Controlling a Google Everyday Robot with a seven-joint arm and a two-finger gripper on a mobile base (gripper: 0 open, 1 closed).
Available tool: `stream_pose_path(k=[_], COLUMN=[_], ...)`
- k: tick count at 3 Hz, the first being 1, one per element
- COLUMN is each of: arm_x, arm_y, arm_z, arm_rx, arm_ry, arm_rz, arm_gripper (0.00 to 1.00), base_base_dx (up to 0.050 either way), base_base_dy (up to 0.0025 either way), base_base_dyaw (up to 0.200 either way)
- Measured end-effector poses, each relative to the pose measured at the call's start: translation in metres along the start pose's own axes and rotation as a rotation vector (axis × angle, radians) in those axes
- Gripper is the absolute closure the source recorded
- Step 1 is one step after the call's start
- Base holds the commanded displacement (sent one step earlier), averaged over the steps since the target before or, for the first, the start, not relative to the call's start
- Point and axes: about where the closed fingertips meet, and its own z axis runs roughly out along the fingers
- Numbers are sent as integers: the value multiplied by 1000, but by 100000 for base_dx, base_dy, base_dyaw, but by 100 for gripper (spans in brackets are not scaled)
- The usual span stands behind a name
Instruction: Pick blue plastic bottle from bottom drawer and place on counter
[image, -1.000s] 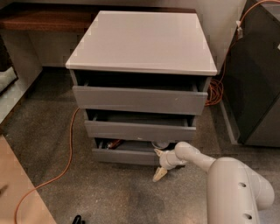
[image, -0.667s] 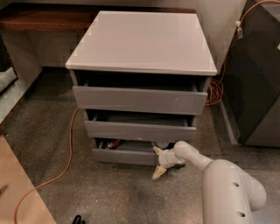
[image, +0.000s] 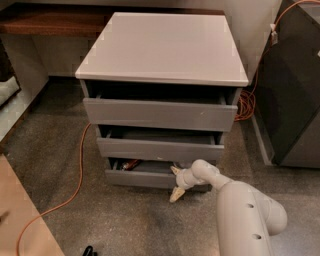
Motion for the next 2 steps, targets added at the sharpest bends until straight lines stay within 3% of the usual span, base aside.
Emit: stream_pose_path(k=[1, 2], arm_x=[0, 3], arm_y=[-7, -8], arm_z=[14, 26], arm_rx=[7, 4], arm_ry=[14, 34], arm_rz=[23, 49], arm_gripper=[0, 15], base_base_dx=[0, 0], base_base_dy=[0, 0], base_base_dyaw=[0, 0])
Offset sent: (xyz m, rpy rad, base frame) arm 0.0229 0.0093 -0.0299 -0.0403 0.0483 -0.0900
